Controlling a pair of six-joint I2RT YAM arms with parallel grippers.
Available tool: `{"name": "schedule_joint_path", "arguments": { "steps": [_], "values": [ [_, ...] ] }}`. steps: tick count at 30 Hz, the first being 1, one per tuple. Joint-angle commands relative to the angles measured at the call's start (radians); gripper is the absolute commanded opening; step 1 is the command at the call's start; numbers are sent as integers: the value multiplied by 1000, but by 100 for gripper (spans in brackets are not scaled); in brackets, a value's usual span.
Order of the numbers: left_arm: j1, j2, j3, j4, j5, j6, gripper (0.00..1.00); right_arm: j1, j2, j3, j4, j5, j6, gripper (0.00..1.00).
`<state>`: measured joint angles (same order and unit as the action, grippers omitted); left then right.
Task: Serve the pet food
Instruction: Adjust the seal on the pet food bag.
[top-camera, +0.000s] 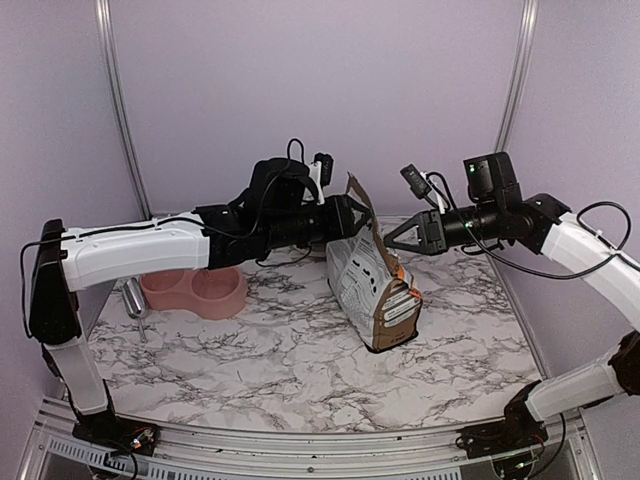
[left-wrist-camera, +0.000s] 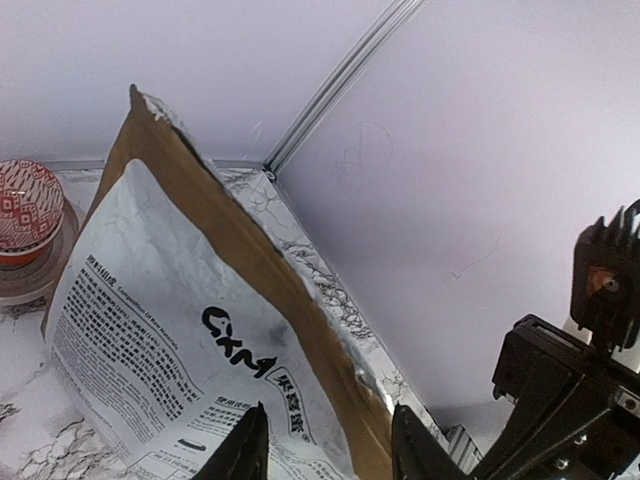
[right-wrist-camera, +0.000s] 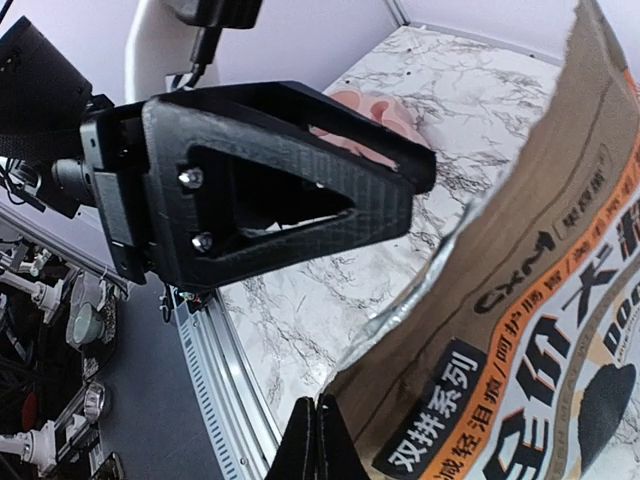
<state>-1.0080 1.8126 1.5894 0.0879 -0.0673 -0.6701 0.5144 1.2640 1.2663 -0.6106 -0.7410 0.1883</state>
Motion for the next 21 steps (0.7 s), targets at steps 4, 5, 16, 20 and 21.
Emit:
{"name": "schedule_joint_path", "arguments": {
  "steps": [4, 5, 16, 20, 21],
  "values": [
    [5, -107, -89, -109, -99, -34, 43, 57, 11, -88, 107, -38, 69, 0],
    [8, -120, -114, -111, -116, -42, 43, 58, 14, -93, 113, -33, 68, 0],
    [24, -102, -124, -2, 33, -9, 43, 56, 48, -148, 100, 28, 10, 0],
    [23, -40, -70, 8, 109, 0, 43, 42, 55, -165, 99, 33, -3, 0],
    [22, -24, -56, 7, 124, 2, 42, 41, 54, -169, 107, 31, -1, 0]
  ]
}}
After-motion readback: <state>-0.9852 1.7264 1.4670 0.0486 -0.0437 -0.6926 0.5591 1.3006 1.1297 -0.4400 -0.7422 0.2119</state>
